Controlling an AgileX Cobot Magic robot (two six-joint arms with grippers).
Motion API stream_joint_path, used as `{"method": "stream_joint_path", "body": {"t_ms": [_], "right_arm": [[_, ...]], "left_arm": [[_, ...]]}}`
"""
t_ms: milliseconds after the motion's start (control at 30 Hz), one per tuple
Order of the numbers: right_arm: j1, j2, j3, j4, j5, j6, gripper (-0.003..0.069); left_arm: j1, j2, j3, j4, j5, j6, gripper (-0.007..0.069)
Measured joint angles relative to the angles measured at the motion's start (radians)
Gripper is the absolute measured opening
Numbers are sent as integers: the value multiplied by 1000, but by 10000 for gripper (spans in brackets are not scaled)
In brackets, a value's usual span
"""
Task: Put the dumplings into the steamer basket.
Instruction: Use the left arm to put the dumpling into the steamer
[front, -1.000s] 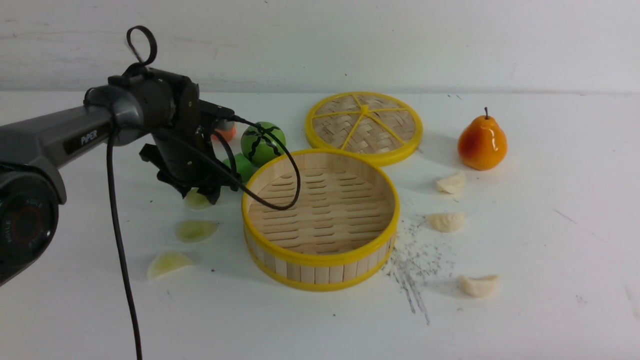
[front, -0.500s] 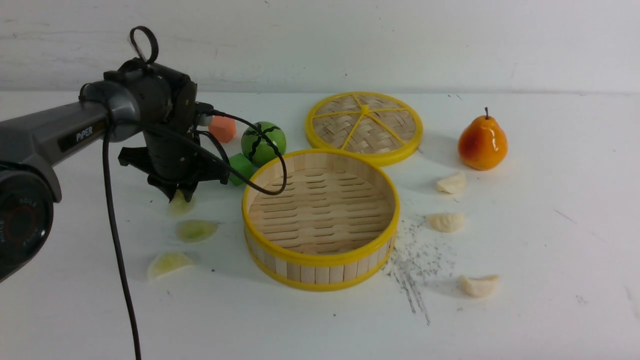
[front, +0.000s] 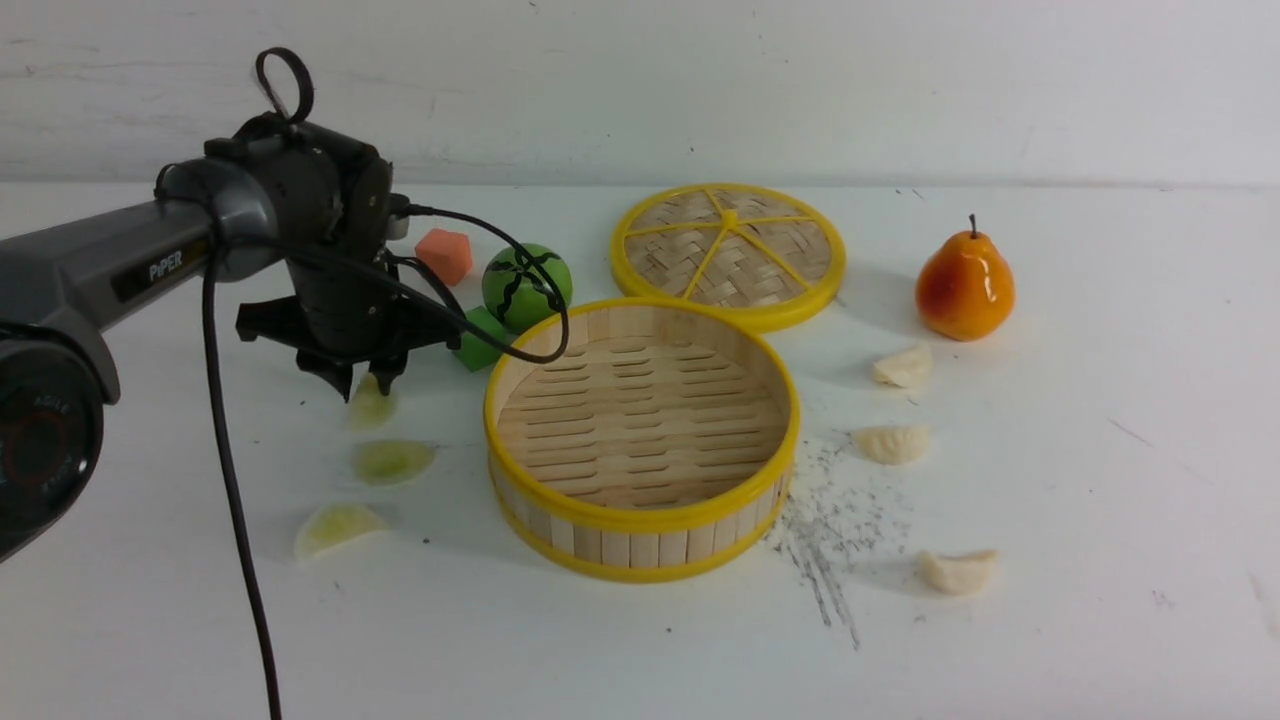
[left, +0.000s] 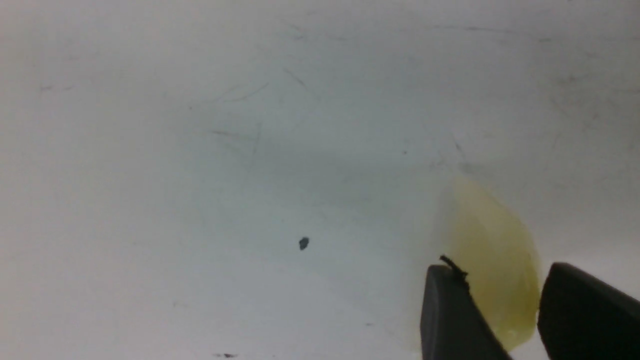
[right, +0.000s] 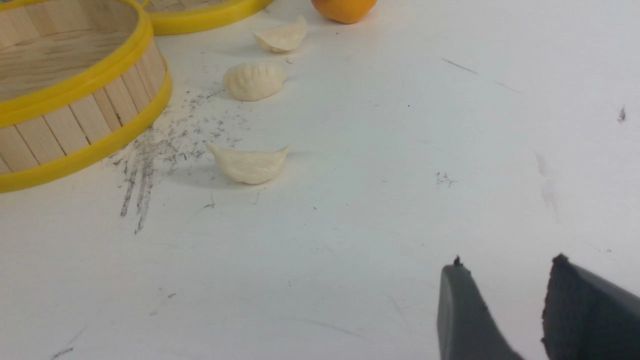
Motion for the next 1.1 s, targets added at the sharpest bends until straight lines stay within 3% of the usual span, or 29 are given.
{"method": "stream_joint_path", "body": {"t_ms": [67, 167, 400, 733, 867, 1100], "right_arm": [[0, 0, 0, 0, 0, 0, 239], [0, 0, 0, 0, 0, 0, 239], [0, 0, 0, 0, 0, 0, 239], [0, 0, 0, 0, 0, 0, 239], [0, 0, 0, 0, 0, 0, 239], [0, 0, 0, 0, 0, 0, 239]], "left_arm": [[0, 0, 0, 9, 0, -11, 322], [0, 6, 0, 14, -1, -24, 330], [0, 32, 0, 7, -6, -33, 225], [0, -14, -13, -33, 12, 4, 226], [0, -79, -74, -109, 16, 34, 226], [-27, -148, -153, -412, 62, 183, 226]]}}
